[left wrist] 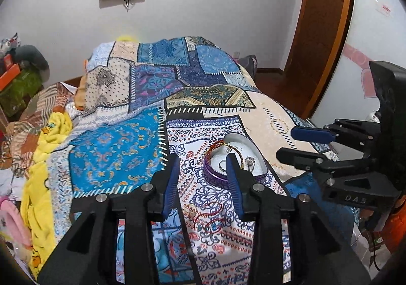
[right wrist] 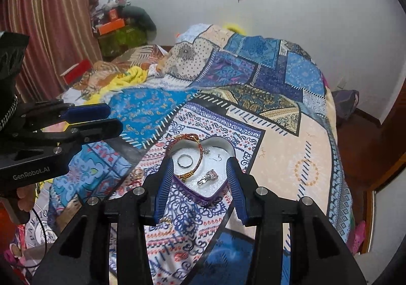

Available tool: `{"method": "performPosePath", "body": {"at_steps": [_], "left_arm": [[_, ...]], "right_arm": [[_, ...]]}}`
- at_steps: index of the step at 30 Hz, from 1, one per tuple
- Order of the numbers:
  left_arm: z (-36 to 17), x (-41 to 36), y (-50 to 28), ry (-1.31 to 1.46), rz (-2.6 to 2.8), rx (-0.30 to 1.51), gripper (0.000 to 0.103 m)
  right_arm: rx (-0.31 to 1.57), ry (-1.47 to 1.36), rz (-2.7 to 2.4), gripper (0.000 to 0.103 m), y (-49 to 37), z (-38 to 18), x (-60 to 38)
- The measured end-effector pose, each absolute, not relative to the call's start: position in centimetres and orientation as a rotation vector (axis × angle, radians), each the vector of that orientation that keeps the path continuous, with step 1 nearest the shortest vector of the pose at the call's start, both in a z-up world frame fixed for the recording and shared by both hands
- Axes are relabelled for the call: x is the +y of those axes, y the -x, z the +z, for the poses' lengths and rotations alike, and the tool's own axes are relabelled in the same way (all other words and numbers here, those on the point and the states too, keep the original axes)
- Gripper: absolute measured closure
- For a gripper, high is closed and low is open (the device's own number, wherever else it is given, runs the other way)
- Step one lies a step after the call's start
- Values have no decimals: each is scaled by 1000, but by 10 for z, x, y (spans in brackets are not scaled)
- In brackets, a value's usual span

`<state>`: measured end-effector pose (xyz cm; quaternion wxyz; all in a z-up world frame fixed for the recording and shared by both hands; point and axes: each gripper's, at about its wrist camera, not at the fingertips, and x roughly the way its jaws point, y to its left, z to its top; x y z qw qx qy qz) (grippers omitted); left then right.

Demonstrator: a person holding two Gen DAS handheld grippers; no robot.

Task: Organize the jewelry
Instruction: 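Move the right tool to a gold ring on the quilt and close on it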

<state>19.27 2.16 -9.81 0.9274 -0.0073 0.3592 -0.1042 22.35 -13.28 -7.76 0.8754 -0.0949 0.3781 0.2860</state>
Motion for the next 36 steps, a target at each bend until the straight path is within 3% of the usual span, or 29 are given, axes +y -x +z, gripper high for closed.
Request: {"method": "performPosePath", "body": {"at_steps": [14,31,36], "left_arm": [[-93,32,-147,-42,-184,733,56],[-160,57,-142,-35,-170,919,55],[-169,53,-145,-12,-201,928,55]], "right_arm": [[796,161,575,63,-193,-75,-138],[1045,167,641,63,-188,-156,-117],[1044,242,649,63,-189,-165,-105]]}}
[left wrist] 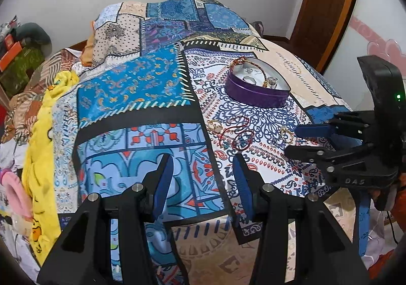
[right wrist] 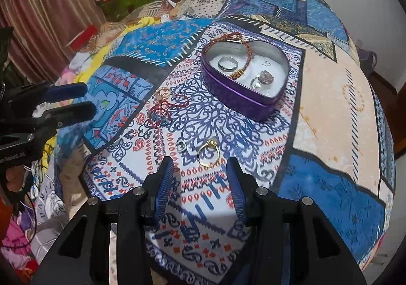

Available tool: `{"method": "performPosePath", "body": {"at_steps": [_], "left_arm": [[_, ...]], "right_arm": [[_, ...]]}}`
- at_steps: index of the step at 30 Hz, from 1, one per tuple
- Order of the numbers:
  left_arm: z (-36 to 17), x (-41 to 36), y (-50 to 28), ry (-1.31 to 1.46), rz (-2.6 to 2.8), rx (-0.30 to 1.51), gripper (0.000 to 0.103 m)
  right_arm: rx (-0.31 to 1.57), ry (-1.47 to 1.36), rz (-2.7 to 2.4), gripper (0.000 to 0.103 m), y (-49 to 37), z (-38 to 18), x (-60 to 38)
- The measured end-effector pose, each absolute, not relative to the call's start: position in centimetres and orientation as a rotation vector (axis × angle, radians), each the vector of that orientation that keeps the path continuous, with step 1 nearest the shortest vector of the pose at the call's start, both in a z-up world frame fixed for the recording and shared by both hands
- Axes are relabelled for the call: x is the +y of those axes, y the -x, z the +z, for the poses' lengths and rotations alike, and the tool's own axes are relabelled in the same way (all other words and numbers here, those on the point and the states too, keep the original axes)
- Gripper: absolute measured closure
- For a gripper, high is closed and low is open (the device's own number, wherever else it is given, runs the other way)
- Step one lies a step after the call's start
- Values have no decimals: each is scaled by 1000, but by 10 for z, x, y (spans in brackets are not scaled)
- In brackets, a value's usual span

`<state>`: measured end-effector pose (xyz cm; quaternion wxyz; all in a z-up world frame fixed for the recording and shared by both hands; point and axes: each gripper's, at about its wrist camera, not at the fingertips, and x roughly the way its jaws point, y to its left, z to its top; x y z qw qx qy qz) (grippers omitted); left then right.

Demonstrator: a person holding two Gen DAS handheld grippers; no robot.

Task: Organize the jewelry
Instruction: 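Move the right tool to a gold ring on the quilt and close on it, then lift the gold ring with the right tool toward the tin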

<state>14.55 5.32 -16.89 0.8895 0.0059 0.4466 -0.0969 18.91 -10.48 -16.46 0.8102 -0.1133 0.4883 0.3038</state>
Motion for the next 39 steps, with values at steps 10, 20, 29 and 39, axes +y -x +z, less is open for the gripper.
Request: {"method": "performPosePath", "body": {"at_steps": [10,20,29,39], "left_arm": [[-187,36,-157,40,-279,972,62],[-194,20,-169,32,-292,1003,62],[-201,16,-187,36,-269,1021,62],[-210,11,-196,99,-324,1032,62]], "right_arm": [[981,347,637,82,-183,-169,-94],[986,277,642,98,-188,-168,-101],[1032,206,625,94,-197,-161,-121],[1049,205,652,88,-203,-161,-125]]}}
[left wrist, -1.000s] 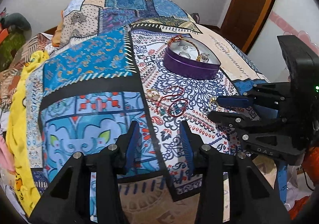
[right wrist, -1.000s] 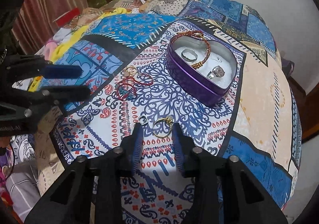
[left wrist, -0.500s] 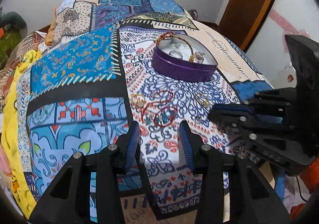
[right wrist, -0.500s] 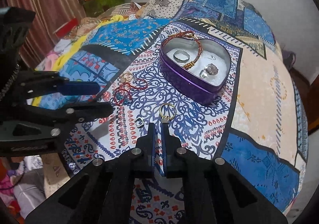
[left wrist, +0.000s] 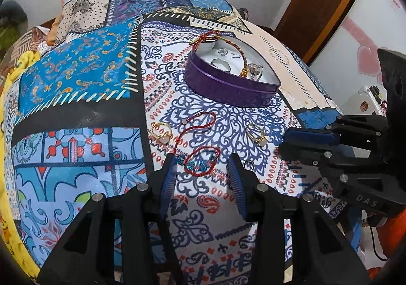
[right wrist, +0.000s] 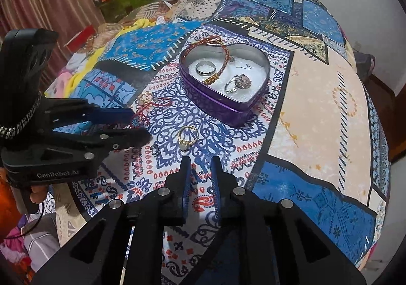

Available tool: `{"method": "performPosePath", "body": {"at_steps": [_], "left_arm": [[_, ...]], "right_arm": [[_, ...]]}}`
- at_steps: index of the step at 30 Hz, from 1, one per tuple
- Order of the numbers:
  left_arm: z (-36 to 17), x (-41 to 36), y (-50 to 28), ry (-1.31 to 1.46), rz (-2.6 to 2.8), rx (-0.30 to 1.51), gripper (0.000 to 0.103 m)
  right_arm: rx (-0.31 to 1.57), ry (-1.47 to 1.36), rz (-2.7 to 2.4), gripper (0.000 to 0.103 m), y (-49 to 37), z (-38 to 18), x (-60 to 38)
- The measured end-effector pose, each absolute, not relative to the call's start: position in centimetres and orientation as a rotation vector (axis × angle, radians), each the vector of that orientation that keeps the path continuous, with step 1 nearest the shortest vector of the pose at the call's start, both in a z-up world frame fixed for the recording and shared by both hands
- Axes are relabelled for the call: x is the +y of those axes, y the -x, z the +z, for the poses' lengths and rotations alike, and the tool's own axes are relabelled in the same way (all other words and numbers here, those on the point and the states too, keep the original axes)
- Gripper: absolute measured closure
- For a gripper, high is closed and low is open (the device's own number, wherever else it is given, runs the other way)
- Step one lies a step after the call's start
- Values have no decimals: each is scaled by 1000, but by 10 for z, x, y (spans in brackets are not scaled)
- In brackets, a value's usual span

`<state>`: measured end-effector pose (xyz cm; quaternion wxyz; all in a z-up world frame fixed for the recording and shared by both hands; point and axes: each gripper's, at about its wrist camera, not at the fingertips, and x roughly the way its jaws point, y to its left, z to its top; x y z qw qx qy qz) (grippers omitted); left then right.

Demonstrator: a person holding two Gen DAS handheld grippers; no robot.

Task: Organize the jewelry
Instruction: 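Lift the gold ring with the right tool toward the tin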

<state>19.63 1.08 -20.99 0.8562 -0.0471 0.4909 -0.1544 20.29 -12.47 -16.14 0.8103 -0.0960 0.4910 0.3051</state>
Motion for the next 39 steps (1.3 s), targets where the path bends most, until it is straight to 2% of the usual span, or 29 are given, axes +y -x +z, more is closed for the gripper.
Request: {"method": "performPosePath", "body": {"at_steps": [4,8,13,18,21,23,39], "left_arm": [[-211,7,-198,105,-333,1020,62],[-212,6,-195,116,-330,998,62],[-212,11,-193,137,-333,996,78],[-212,19,-193,171,-335,1003,86],[-212,18,-191,165,-329,997,97],[-211,16,-189,150,-322,993,97],[-158,24,-189,149,-289,868,97]], "right_arm": [[1054,187,669,81,-205,-162,-122],[1047,191,670,80,-207,-163,-120],[1031,233,673,80,-208,-165,-112],[1018,272,673,80,-208,-168,-103],[1011,286,663,81,-209,-169,-99],[1005,301,658,87,-208,-169,-98],[926,185,611,87,-206,-137,-118]]}}
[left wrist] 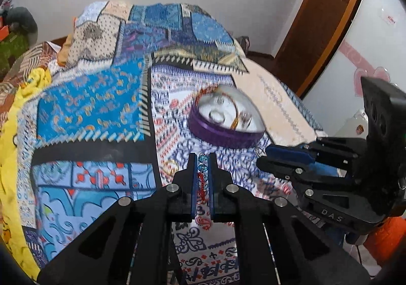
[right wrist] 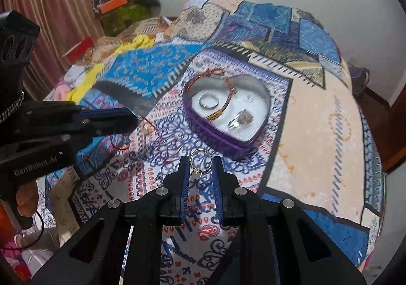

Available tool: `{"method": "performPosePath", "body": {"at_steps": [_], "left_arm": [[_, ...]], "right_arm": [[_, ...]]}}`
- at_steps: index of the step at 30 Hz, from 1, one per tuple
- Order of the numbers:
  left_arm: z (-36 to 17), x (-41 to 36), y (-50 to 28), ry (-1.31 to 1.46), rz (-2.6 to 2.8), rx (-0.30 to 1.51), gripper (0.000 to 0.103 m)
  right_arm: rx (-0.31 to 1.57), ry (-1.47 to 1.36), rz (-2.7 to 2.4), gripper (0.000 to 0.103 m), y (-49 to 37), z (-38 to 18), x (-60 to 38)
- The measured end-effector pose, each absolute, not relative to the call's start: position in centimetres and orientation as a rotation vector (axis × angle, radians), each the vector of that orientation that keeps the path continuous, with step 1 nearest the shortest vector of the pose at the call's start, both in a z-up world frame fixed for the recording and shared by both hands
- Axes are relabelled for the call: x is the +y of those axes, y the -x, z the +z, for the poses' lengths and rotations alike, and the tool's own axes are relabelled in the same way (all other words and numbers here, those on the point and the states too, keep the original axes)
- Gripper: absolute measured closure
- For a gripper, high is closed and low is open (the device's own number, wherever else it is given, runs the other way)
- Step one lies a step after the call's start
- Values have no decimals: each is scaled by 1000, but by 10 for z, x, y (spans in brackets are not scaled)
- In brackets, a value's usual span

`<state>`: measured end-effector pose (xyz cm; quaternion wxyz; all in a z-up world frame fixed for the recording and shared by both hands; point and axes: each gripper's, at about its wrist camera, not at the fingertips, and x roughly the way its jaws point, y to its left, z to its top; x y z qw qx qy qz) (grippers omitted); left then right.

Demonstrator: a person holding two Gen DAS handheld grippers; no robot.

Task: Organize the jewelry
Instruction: 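Lift the gold ring with the right tool toward the tin, then lower the gold ring into the tin with the right tool while the left tool drops a red bracelet in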

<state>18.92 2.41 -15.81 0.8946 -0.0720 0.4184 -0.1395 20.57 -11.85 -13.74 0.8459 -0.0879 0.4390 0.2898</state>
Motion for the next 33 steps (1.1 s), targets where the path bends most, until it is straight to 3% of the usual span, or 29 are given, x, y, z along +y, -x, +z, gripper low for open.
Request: {"method": "performPosePath", "body": {"at_steps": [20,33], "left_arm": [[-84,12,-196,131,-295,658,97],[-81,6,-222,159,-307,635,97]], "right_arm": [[749,86,559,87,-210,-80,-146],[741,70,543,87,-231,-86,-149]]}}
